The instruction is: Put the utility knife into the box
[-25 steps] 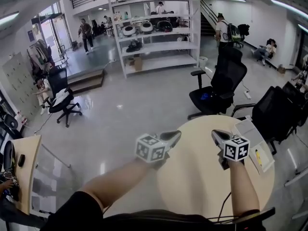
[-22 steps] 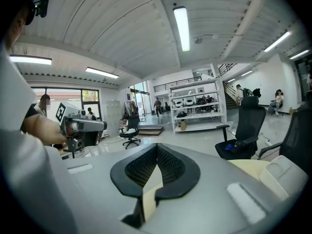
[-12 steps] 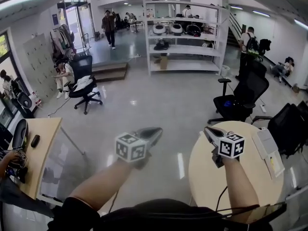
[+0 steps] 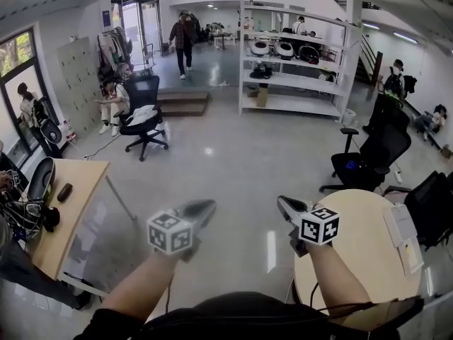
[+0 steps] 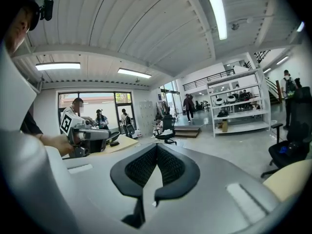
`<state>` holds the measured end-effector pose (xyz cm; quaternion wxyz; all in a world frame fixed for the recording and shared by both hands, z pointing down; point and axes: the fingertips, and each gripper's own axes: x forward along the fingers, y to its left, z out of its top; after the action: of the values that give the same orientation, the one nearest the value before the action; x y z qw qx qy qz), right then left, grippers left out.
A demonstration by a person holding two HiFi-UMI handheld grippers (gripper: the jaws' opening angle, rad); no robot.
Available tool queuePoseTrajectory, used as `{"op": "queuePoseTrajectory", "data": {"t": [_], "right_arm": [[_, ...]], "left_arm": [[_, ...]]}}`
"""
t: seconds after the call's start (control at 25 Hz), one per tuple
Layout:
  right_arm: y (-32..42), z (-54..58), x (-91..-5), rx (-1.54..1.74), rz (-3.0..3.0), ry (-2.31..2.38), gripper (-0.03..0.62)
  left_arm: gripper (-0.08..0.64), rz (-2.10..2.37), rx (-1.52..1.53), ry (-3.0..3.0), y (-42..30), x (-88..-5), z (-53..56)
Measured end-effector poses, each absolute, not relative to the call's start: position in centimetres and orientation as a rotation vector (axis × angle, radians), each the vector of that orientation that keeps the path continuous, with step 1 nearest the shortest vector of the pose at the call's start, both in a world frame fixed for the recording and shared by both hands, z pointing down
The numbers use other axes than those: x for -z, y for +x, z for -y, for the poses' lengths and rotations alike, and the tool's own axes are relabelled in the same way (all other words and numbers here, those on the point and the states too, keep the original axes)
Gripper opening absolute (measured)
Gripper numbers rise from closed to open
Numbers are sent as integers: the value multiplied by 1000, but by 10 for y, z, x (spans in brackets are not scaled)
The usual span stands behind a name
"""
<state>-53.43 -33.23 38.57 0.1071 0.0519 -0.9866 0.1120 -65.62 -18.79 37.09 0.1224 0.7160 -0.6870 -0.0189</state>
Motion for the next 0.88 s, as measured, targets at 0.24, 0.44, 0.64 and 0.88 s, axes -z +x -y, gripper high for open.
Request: {"op": "queuePoseTrajectory", "data": {"t": [0.24, 0.44, 0.64, 0.88], "right_arm": [[-553, 305, -396, -414, 2910, 96, 12], [-550, 304, -399, -392, 2891, 92, 12], [-543, 307, -398, -370, 2886, 107, 12], [-538, 307, -396, -358, 2887, 131, 12]], "left_arm": [[0, 2065, 92, 2046, -673, -377, 161], [0, 2048, 106, 2057, -667, -380, 160], [0, 2027, 105, 2083, -659, -381, 165], [0, 2008, 95, 2108, -655, -382, 167]]}}
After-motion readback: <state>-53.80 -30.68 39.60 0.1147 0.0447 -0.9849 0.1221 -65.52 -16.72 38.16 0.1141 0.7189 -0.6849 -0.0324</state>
